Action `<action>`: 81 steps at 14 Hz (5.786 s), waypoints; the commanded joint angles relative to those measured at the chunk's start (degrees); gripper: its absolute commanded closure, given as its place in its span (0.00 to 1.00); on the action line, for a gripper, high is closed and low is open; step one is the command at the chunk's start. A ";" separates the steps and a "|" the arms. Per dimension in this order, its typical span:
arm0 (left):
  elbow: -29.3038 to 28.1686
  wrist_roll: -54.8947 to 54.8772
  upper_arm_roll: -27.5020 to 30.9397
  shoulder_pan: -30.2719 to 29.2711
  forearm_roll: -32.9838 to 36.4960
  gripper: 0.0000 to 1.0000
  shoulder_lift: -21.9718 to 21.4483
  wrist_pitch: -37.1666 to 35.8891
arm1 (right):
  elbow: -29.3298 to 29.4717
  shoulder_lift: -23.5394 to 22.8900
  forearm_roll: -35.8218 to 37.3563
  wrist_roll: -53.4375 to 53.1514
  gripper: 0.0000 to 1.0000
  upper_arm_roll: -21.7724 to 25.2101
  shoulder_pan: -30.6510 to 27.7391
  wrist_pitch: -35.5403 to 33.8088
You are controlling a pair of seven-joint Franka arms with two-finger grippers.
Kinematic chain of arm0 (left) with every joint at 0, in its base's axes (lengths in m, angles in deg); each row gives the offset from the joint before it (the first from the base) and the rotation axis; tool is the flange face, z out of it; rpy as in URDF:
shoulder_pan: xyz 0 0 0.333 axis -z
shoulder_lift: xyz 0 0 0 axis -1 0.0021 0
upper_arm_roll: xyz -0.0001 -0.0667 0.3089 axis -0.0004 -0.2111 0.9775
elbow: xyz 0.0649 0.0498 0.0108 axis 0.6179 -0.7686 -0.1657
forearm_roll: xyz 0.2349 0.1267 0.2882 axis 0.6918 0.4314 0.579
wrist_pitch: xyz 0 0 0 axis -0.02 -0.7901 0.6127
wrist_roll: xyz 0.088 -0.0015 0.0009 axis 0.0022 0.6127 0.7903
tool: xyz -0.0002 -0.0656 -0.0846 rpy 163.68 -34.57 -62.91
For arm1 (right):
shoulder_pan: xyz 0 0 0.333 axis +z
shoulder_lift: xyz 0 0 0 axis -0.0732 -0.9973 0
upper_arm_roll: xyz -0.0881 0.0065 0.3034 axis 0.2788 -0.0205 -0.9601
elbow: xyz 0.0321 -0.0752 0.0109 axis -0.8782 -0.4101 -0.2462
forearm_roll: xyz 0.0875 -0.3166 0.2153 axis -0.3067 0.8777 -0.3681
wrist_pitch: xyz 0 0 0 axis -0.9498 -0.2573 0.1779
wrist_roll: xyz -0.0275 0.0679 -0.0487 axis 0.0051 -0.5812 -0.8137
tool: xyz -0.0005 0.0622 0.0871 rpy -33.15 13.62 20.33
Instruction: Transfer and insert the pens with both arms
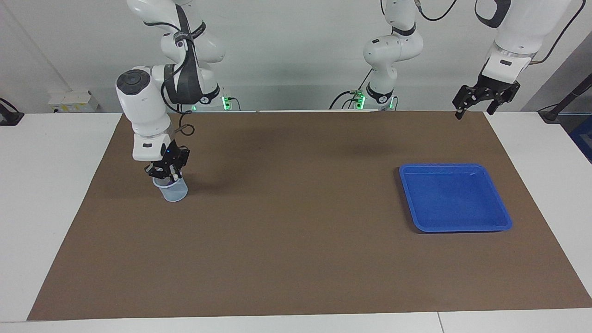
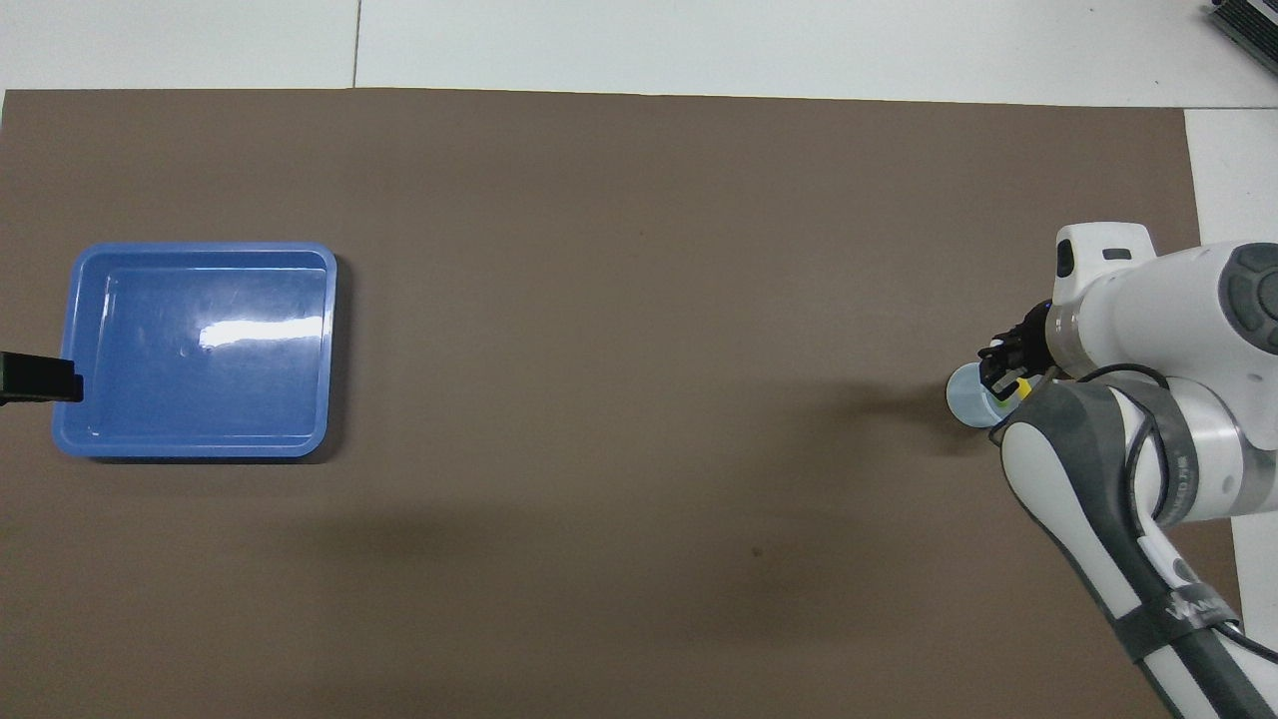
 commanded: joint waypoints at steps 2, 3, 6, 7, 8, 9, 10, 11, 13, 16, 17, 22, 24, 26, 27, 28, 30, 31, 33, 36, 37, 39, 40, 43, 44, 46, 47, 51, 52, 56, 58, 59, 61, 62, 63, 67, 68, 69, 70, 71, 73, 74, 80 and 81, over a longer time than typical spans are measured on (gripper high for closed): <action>0.74 -0.31 -0.06 0.78 0.59 0.00 0.82 1.98 | -1.23 1.37 0.04 -1.59 0.32 -0.60 -0.68 1.03; 0.56 -0.14 -0.06 1.65 0.59 0.00 0.91 2.42 | -0.36 1.19 0.04 -1.58 0.17 -0.60 -0.77 0.95; 0.91 -0.05 0.03 3.32 0.50 0.00 1.79 2.95 | 1.40 1.63 -0.04 -1.41 0.00 -0.68 -0.77 -0.01; 1.17 -0.05 0.29 4.11 0.50 0.00 2.48 2.95 | 2.54 1.89 -0.05 -1.58 0.00 -0.77 -0.33 -1.07; 2.31 -0.05 0.55 4.56 0.50 0.00 2.93 2.61 | 3.60 2.50 -0.05 -3.50 0.00 -0.86 0.19 -2.90; 4.14 -0.05 1.16 5.69 0.42 0.00 4.32 1.30 | 4.39 2.86 -0.48 -6.74 0.00 -0.95 0.72 -4.84; 6.42 0.04 2.91 7.62 0.42 0.00 6.08 -0.72 | 5.70 3.64 -1.36 -8.86 0.00 -0.86 1.33 -7.29; 8.45 0.21 5.45 10.60 0.42 0.00 6.53 -2.04 | 7.11 4.09 -2.32 -9.84 0.00 -0.95 1.86 -10.01; 8.91 0.56 9.33 14.74 0.42 0.00 6.71 -2.23 | 10.10 4.62 -4.95 -12.64 0.00 -0.86 2.04 -15.90; 9.00 3.02 10.04 16.51 0.15 0.00 7.76 -1.97 | 12.39 6.37 -7.69 -15.99 0.00 -0.95 2.39 -23.38; 9.00 3.03 10.31 16.95 -0.02 0.00 8.20 -2.05 | 12.40 7.51 -7.78 -17.22 0.00 -0.95 3.35 -25.58; 13.04 2.94 11.71 17.22 -1.61 0.00 9.96 -4.95 | 12.84 10.07 -11.12 -23.82 0.00 -2.71 5.29 -28.94; 12.95 2.94 11.63 17.22 -1.52 0.00 9.79 -5.04 | 11.17 10.86 -11.12 -23.91 0.00 -2.62 5.56 -28.67; 12.60 2.68 11.54 17.04 -1.52 0.00 9.44 -4.52 | 10.55 11.21 -11.12 -23.91 0.00 -2.36 4.34 -28.76; 12.43 2.59 11.45 16.87 -1.52 0.00 9.26 -4.26 | 10.81 10.69 -11.21 -23.73 0.00 -2.27 3.28 -27.98; 12.25 2.33 11.45 16.60 -1.52 0.00 9.09 -3.99 | 10.99 10.60 -11.29 -24.17 0.00 -2.09 3.71 -27.80; 11.81 2.33 11.10 16.34 -1.43 0.00 9.00 -3.64 | 13.70 9.37 -11.21 -28.10 0.00 -1.39 5.54 -30.06; 11.81 2.33 10.84 15.99 -1.43 0.00 9.00 -3.72 | 16.76 7.80 -10.77 -30.13 0.00 1.75 7.65 -32.69; 11.90 2.33 8.22 13.63 -1.43 0.00 9.26 -3.81 | 25.98 3.50 -10.24 -30.85 0.00 6.77 11.44 -37.62; 12.07 2.41 6.35 11.85 -1.43 0.00 9.43 -3.81 | 23.24 4.43 -9.45 -32.77 0.00 7.75 12.58 -35.11; 12.07 2.41 6.44 11.94 -1.52 0.00 9.43 -3.90 | 20.25 6.01 -9.45 -34.09 0.00 7.75 12.68 -33.00; 11.90 2.41 6.79 12.29 -1.43 0.00 9.26 -3.99 | 15.58 7.95 -9.36 -35.51 0.00 7.75 12.77 -29.39; 11.90 2.33 6.79 12.38 -1.43 0.00 9.26 -3.99 | 15.82 7.96 -9.19 -35.42 0.00 7.75 12.85 -29.72; 11.81 2.24 6.79 12.30 -1.52 0.00 9.08 -4.78 | 15.65 7.87 -4.28 -35.86 0.00 6.97 12.77 -27.63; 11.81 2.24 6.79 12.21 -1.60 0.00 9.08 -5.04 | 15.91 7.78 -2.87 -35.95 0.00 6.79 12.77 -27.71; 11.81 2.15 6.79 12.03 -1.69 0.00 9.08 -5.13 | 16.26 7.78 -2.07 -36.04 0.00 6.52 12.77 -27.88; 11.81 2.15 6.79 12.03 -1.78 0.00 9.08 -5.04 | 15.92 7.70 -2.15 -36.82 0.00 6.52 12.77 -26.75; 11.72 2.15 7.06 11.77 -3.80 0.00 8.91 -4.96 | 16.61 5.94 -2.51 -38.94 0.00 6.44 12.07 -25.16; 11.72 2.15 7.14 11.77 -3.80 0.00 8.91 -4.96 | 17.31 5.42 -2.59 -38.85 0.00 6.44 11.80 -25.24; 11.72 2.15 7.14 11.77 -3.80 0.00 8.91 -4.96 | 17.59 5.32 -1.98 -38.85 0.00 6.52 11.01 -25.69; 11.72 2.24 7.14 11.94 -3.80 0.00 8.91 -5.04 | 17.67 5.15 -2.07 -38.76 0.00 6.44 9.87 -25.25; 11.72 2.24 7.14 11.94 -3.80 0.00 8.91 -5.13 | 17.67 4.97 -2.07 -38.76 0.00 6.44 9.87 -25.25; 11.72 2.24 7.14 11.94 -3.80 0.00 8.91 -5.04 | 18.11 4.36 -2.07 -38.76 0.00 6.52 10.30 -25.85; 11.72 2.24 7.14 11.94 -3.80 0.00 8.91 -5.13 | 18.20 4.36 -2.07 -38.85 0.00 6.52 10.65 -26.12; 11.72 2.24 7.14 11.94 -3.80 0.00 8.91 -5.04 | 18.11 4.36 -2.15 -38.94 0.00 6.52 10.83 -25.95; 11.72 2.24 7.14 11.86 -3.80 0.00 8.91 -4.96 | 18.20 4.35 -2.24 -38.85 0.00 9.15 13.11 -25.86; 11.72 2.24 7.14 11.86 -3.80 0.00 8.91 -4.87 | 18.02 4.36 -2.33 -38.85 0.00 9.25 13.12 -25.51; 11.72 2.24 7.06 11.86 -3.80 0.00 8.91 -4.87 | 18.02 4.27 -2.33 -38.85 0.00 9.42 13.03 -25.25; 11.72 2.24 7.06 11.94 -3.80 0.00 8.91 -4.87 | 18.20 4.18 -2.33 -38.85 0.00 9.42 12.86 -25.25; 11.72 2.24 7.06 11.94 -3.80 0.00 8.91 -4.87 | 18.20 4.18 -2.24 -38.85 0.00 9.42 12.85 -25.42; 11.72 2.24 7.06 12.03 -3.72 0.00 8.91 -4.78 | 18.28 4.27 -2.24 -38.85 0.00 9.42 12.85 -25.86; 11.72 2.32 7.06 12.12 -3.72 0.00 8.91 -4.87 | 18.46 4.27 -2.85 -39.02 0.00 9.42 12.85 -26.03; 11.72 2.33 7.14 12.03 -3.63 0.00 8.91 -4.60 | 19.52 5.58 -3.12 -39.03 0.00 8.90 12.85 -29.46; 11.72 2.33 7.14 12.03 -3.63 0.00 8.91 -4.60 | 19.60 5.93 -3.21 -39.03 0.00 8.81 12.85 -29.64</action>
